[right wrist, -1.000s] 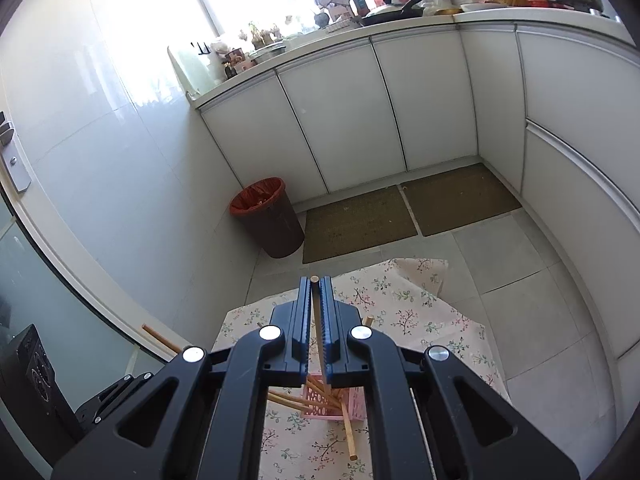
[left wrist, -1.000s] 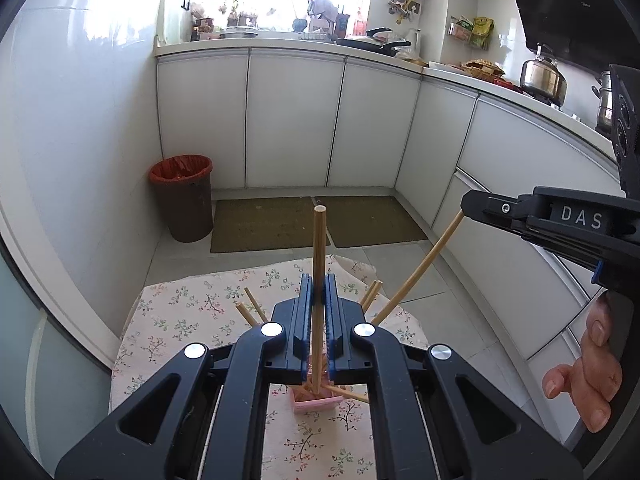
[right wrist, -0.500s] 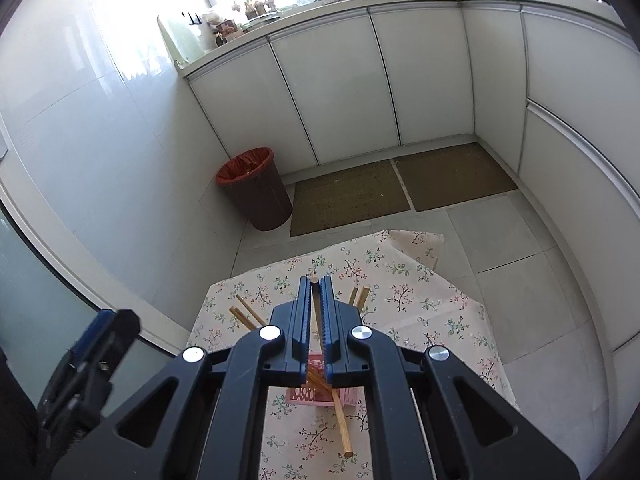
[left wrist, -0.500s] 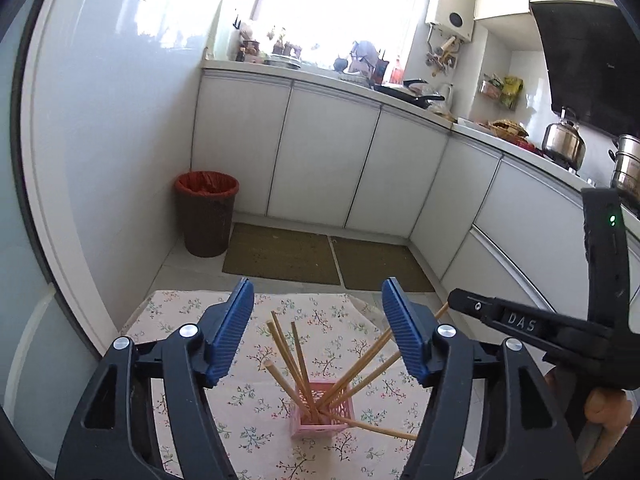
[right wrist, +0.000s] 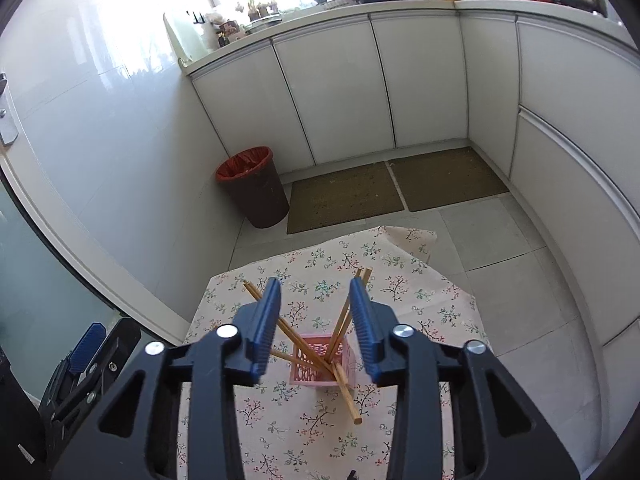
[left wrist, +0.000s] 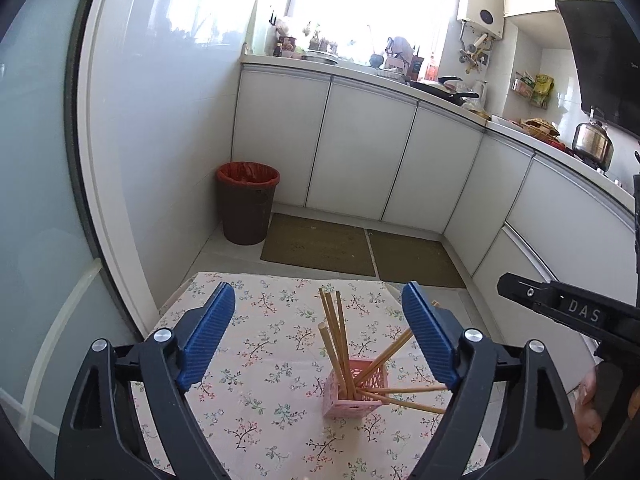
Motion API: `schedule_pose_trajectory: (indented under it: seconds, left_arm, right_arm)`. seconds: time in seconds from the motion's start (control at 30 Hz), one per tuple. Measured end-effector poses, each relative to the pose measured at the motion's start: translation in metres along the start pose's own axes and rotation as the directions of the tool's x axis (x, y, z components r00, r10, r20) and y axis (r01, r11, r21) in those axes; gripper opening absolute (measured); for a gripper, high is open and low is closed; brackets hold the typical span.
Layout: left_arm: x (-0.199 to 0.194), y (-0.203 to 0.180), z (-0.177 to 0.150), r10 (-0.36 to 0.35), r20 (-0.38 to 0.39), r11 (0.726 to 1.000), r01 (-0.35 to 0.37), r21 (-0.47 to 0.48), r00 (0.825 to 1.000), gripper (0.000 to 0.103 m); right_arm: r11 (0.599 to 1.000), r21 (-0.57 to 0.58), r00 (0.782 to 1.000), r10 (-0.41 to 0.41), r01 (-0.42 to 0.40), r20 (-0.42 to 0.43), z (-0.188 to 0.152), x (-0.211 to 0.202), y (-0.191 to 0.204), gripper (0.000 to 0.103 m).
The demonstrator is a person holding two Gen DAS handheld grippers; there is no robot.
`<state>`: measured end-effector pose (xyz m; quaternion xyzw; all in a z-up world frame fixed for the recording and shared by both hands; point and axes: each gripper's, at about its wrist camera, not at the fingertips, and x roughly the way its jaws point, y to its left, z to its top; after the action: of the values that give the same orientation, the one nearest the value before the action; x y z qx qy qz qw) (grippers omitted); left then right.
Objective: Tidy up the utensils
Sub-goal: 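Lower the chopsticks into the pink holder and open both tools, then move both tools down toward the last black-tipped chopsticks on the cloth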
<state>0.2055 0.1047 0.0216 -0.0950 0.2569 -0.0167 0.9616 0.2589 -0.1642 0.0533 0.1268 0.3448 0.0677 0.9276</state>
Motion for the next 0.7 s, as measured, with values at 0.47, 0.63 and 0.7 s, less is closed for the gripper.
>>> schedule_pose_trajectory:
  seconds: [0.47,0.63,0.7]
  left_arm:
    - [-0.047,-0.006,-0.031,0.036,-0.029,0.999,-0.035,0.034,0.999,0.096]
    - [-0.049,-0.009,-0.059,0.055,-0.096,0.996,-0.048,0.078,0.994,0.096]
    - [-0.044,-0.011,-0.073,0.061,-0.159,0.993,-0.044,0.108,0.985,0.096]
  right_arm:
    - [0.992,-0.05,0.991,-0.116,0.119,0.073,-0.067,-0.064,-0.007,0.083]
    - [0.984,-0.038,0.979,-0.171,0.176,0.11,-0.099,-0.076,-0.019,0.096]
    - [0.982,-0.018,0.978,-0.188,0.19,0.088,-0.114,-0.076,-0.031,0.096]
